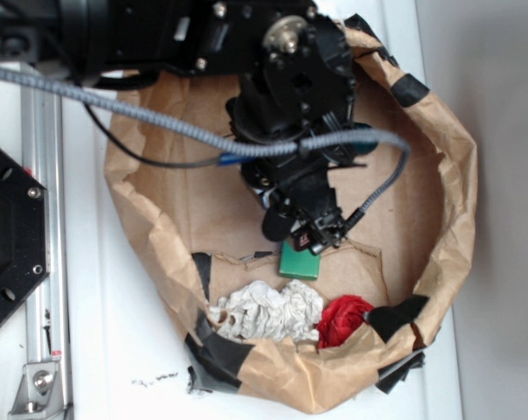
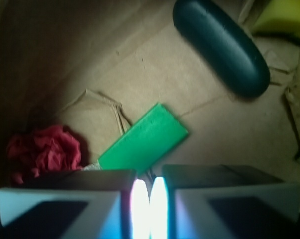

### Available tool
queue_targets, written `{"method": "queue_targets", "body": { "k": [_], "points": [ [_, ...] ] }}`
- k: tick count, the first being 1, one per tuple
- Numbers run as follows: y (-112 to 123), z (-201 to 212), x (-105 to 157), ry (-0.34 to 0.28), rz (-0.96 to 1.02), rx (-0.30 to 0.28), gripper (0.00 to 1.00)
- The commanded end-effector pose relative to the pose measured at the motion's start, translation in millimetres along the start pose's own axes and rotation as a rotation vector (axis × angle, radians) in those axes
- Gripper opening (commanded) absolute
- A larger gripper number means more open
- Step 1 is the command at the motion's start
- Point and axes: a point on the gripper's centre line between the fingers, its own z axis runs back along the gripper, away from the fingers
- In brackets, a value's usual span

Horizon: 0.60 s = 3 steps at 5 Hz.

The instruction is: Grab the white paper.

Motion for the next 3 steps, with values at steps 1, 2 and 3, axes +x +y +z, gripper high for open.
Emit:
{"method": "queue_targets", "body": {
  "k": [1,2,3],
  "points": [
    [-24.4,-19.4,-38.2,-0.004,-0.148,-0.055,1.0],
    [-38.1,-38.4,-44.7,0.002,-0.22,-0.089,1.0],
    [-48.8,-60.7,-42.7,0.008,-0.252,-0.083,1.0]
  ]
}}
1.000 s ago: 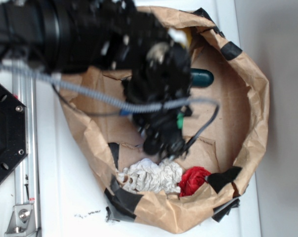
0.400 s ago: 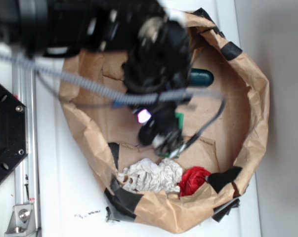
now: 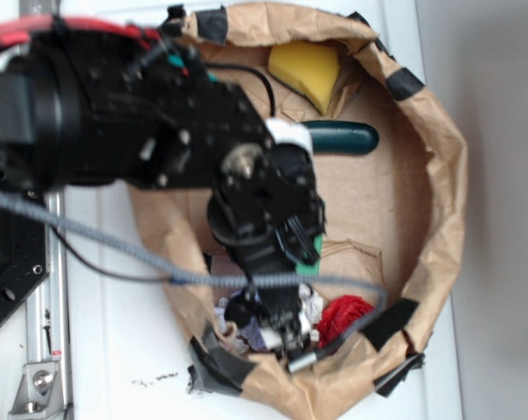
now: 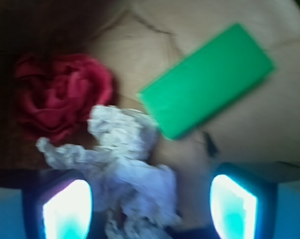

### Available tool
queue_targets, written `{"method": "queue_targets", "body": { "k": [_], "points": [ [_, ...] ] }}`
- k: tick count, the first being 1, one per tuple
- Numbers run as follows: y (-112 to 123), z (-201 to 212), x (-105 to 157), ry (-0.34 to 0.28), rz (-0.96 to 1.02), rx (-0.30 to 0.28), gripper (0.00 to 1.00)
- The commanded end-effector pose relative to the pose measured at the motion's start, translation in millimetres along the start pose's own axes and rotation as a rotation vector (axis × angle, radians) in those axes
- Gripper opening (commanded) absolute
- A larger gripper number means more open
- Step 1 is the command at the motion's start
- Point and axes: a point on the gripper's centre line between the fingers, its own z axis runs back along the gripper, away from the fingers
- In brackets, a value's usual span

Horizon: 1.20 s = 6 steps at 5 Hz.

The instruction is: Grab the white paper.

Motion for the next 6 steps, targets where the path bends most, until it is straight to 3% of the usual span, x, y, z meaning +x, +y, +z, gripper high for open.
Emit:
{"method": "queue_targets", "body": {
  "k": [1,2,3,5,6],
  "points": [
    [-18.5,-36.2,3.5,0.014,-0.087,0.007,1.0],
    [-13.7,-46.0,3.4,0.045,-0.048,0.024,0.66],
    [-9.2,-46.4,0.4,0.044,-0.034,0.025,0.0],
    [-2.1,-23.1,3.4,-0.021,-0.032,0.03,0.0],
    [11.2,23.1,12.5,-0.127,-0.097,0.07,0.0]
  ]
}}
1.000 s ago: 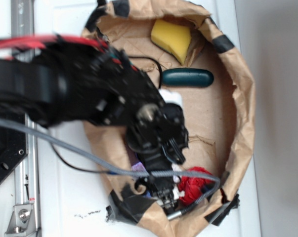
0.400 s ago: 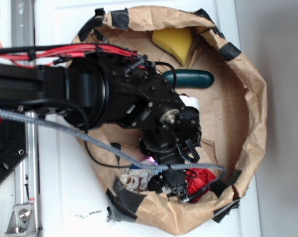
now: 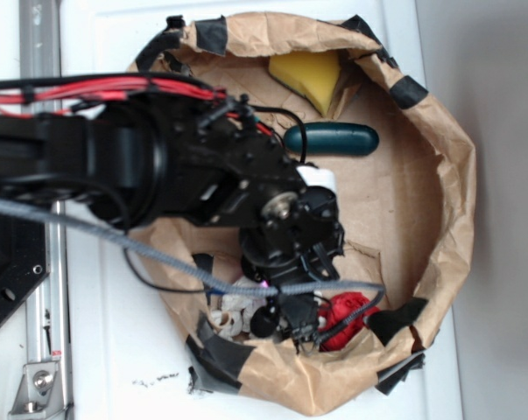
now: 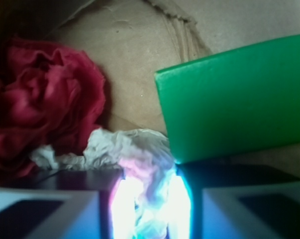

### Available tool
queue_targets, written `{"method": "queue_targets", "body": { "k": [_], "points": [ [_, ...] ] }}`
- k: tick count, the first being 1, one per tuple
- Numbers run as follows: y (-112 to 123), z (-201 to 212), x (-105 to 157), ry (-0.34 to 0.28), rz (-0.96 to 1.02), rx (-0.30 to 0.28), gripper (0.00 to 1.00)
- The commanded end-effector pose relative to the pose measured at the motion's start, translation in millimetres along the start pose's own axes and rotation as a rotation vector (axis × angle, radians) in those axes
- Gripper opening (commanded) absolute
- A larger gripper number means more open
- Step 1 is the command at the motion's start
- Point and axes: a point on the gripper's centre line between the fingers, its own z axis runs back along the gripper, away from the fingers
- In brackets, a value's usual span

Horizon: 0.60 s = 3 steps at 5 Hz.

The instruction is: Grab the white paper.

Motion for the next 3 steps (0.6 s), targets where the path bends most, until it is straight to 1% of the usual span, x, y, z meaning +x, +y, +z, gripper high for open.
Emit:
{"method": "queue_targets", "body": {
  "k": [1,2,3],
  "points": [
    [33.7,108.9,10.8,-0.267,-0.12,0.117,0.0],
    [39.9,136.9,10.0,-0.284,-0.164,0.215,0.0],
    [38.8,155.7,10.4,-0.282,-0.214,0.35,0.0]
  ]
}}
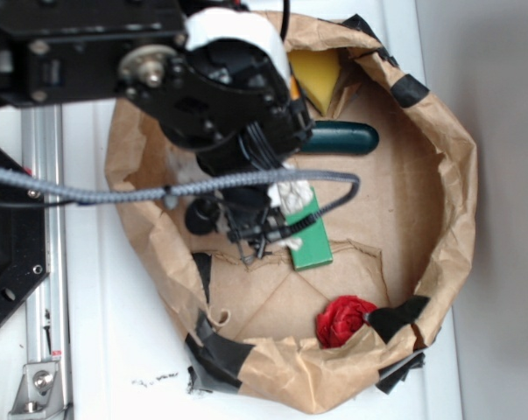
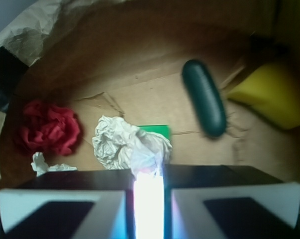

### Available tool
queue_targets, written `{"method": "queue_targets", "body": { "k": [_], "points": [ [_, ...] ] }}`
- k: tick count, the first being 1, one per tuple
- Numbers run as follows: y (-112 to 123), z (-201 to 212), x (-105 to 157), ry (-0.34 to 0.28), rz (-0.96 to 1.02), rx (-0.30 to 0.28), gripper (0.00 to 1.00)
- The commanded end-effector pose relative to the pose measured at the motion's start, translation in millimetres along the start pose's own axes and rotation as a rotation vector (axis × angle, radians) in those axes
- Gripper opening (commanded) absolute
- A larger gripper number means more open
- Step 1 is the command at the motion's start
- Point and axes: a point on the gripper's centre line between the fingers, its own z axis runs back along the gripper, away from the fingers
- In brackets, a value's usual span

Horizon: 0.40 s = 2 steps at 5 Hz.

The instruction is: Grab the white paper.

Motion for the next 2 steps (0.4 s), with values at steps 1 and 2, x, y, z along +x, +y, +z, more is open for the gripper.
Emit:
{"method": "queue_targets", "body": {
  "k": [1,2],
  "points": [
    [2.8,37.5,14.6,-0.095,-0.071,0.167,0.0],
    [11.1,40.9,14.4,-0.107,-0.08,0.18,0.0]
  ]
}}
